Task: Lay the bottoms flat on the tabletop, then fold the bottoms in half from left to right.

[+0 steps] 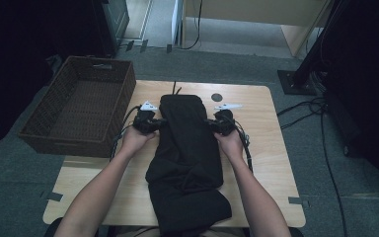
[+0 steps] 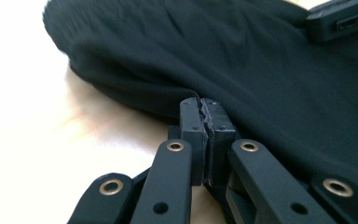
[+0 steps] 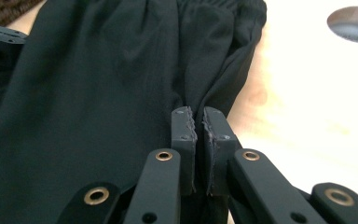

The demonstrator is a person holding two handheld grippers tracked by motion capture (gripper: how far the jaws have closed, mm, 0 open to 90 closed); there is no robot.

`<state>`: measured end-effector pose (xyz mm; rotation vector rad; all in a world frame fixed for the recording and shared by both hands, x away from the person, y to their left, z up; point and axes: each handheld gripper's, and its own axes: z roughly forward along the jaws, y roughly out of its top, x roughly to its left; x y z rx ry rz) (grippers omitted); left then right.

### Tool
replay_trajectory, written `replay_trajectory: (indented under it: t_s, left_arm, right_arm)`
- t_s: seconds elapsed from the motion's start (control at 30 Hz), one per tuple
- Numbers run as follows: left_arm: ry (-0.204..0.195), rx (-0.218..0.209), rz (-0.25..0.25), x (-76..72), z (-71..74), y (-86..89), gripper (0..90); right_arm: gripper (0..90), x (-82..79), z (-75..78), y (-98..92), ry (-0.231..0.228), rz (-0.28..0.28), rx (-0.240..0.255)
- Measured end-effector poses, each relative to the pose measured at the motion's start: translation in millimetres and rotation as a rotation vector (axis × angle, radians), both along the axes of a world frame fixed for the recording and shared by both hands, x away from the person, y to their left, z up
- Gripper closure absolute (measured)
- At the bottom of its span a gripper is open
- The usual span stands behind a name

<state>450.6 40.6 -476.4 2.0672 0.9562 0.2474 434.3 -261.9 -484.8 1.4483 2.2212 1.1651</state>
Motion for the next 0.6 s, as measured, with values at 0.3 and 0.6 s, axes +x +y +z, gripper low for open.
replay_trajectory:
  t_s: [0.3, 0.6]
  left_arm:
    - [-0.107, -0.044, 0.064, 38.3, 65.6, -2.8, 89.1]
    - [-0.218, -0.016, 0.073, 41.1, 103.2, -0.7, 88.9]
  right_arm:
    - [84.9, 41.2, 68.7, 3.6, -0.084, -0.022, 0.002]
    - [84.5, 51.7, 122.0, 6.3, -0.210, -0.047, -0.008]
